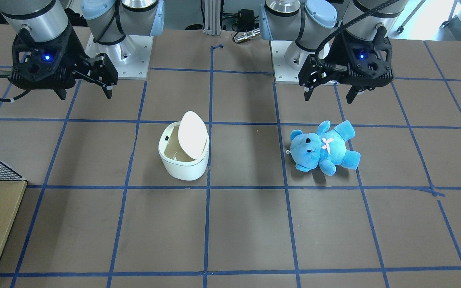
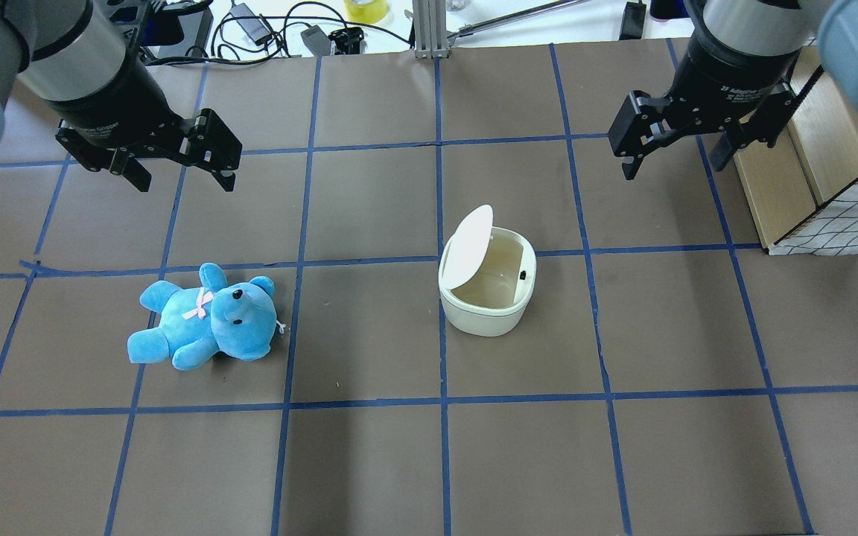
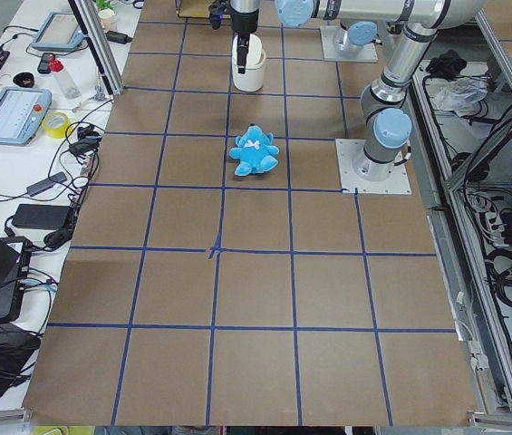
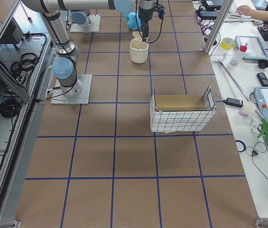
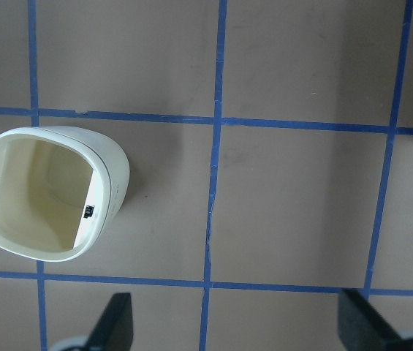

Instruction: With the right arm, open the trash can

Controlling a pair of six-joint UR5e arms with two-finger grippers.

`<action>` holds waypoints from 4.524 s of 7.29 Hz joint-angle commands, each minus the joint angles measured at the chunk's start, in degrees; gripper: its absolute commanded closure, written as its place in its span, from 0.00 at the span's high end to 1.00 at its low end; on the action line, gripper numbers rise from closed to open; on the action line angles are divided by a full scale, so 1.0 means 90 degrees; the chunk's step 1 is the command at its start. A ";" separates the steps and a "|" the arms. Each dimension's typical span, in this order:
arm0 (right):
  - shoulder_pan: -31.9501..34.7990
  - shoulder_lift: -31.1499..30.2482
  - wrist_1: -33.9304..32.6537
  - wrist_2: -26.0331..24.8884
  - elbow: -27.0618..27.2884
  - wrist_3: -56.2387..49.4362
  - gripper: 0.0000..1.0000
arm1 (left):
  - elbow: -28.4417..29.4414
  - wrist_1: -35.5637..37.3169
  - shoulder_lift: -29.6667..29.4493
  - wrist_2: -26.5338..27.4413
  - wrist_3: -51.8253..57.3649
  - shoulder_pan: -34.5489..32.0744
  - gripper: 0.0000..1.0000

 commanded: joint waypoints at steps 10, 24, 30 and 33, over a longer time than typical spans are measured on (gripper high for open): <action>0.0011 0.0010 -0.0036 0.0004 0.0000 0.0008 1.00 | 0.0000 0.0000 0.0000 0.0000 0.0000 0.0000 1.00; 0.0870 0.0215 -0.0465 -0.0006 -0.0127 0.1102 1.00 | 0.0000 0.0000 0.0000 0.0000 0.0000 0.0000 1.00; 0.0870 0.0274 -0.0446 -0.0025 -0.0186 0.1102 1.00 | 0.0000 0.0000 0.0000 0.0000 0.0000 0.0000 1.00; 0.0870 0.0274 -0.0446 -0.0025 -0.0196 0.1102 1.00 | 0.0000 0.0000 0.0000 0.0000 0.0000 0.0000 1.00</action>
